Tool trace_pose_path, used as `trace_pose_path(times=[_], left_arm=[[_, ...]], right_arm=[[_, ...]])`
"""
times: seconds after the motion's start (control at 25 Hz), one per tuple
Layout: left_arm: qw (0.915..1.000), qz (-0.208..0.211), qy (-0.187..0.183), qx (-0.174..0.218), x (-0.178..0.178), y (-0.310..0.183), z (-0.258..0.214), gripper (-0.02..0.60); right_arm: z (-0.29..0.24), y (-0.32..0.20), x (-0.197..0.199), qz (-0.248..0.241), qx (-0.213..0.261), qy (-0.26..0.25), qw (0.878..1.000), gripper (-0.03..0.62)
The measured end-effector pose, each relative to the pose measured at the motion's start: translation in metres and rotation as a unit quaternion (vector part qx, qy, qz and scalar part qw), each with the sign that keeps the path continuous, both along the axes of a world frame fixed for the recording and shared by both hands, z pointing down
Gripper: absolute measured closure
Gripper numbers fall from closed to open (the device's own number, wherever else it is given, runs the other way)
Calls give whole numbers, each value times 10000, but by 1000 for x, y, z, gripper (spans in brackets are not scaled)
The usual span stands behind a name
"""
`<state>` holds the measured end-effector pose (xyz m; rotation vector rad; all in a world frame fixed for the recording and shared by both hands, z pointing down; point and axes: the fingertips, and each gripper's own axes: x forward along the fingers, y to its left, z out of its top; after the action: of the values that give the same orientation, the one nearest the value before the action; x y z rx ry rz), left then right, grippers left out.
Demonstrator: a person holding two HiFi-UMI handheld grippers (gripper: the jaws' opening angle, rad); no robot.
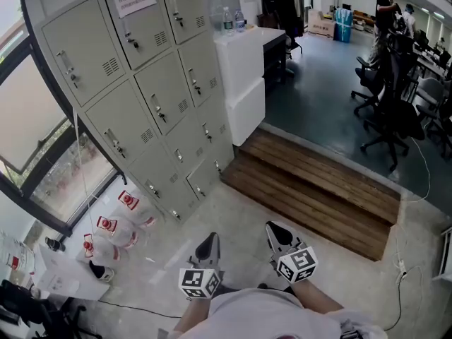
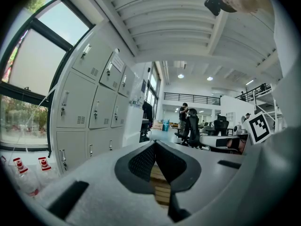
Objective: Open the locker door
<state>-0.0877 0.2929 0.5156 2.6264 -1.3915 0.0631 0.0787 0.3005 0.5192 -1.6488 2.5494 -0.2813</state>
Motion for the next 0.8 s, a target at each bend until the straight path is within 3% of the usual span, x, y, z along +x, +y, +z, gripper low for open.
trace_pose_path(times=[0.8], left_arm=[[10000, -64, 5, -1, -2, -7, -2, 579]], right_arm=[[-5, -8, -1, -59, 18, -45, 10000, 580]])
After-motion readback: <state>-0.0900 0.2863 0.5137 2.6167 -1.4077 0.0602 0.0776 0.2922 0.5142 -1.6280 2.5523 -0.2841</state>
